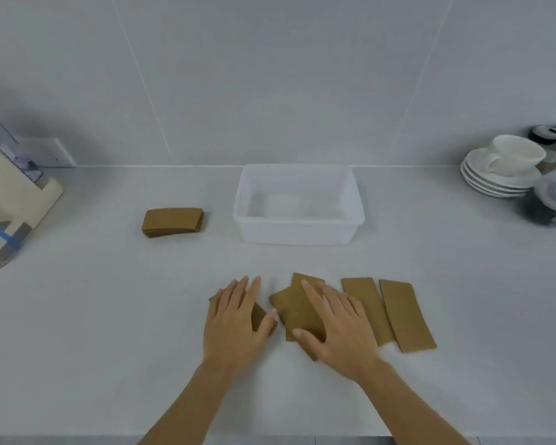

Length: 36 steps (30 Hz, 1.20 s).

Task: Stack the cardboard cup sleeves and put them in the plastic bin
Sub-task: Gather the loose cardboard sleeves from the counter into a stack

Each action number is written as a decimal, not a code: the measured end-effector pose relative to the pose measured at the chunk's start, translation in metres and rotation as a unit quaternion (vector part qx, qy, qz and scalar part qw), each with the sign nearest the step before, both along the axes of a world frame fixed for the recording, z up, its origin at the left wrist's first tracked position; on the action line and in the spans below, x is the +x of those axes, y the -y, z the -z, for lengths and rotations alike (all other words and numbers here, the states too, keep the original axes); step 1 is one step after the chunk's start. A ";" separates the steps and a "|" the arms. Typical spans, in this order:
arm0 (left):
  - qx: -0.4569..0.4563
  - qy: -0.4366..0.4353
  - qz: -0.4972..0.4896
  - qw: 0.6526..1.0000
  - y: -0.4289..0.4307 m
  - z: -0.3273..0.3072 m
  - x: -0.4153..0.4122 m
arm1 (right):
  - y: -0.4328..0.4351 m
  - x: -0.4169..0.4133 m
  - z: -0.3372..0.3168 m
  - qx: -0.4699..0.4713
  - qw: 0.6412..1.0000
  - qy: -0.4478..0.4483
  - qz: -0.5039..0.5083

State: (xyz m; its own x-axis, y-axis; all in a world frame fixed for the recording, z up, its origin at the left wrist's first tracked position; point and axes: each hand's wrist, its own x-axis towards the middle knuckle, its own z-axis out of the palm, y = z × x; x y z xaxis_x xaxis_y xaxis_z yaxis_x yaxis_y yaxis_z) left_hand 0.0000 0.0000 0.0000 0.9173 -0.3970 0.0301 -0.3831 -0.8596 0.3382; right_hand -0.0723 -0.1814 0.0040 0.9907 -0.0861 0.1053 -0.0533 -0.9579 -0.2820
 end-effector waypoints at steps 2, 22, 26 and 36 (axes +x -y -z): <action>0.009 0.009 -0.003 1.000 -0.001 0.003 0.000 | -0.002 -0.001 0.003 0.003 1.000 -0.006 0.006; 0.029 -0.064 0.016 0.997 -0.008 0.005 0.002 | -0.008 0.006 -0.013 -0.052 0.996 -0.076 0.005; -0.065 -0.100 -0.008 0.993 -0.006 -0.020 0.009 | -0.007 0.015 -0.031 0.042 0.993 -0.112 0.010; -0.634 -0.496 -0.230 0.547 0.017 -0.052 0.011 | -0.044 0.026 -0.063 0.236 0.970 -0.045 0.042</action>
State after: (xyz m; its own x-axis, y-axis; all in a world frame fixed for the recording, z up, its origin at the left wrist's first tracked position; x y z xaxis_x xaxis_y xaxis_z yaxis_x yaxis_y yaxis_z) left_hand 0.0111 -0.0168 0.0515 0.7253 -0.3546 -0.5900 0.6884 0.3778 0.6192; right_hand -0.0459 -0.1370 0.0665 0.9817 -0.1836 -0.0514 -0.1692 -0.7149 -0.6785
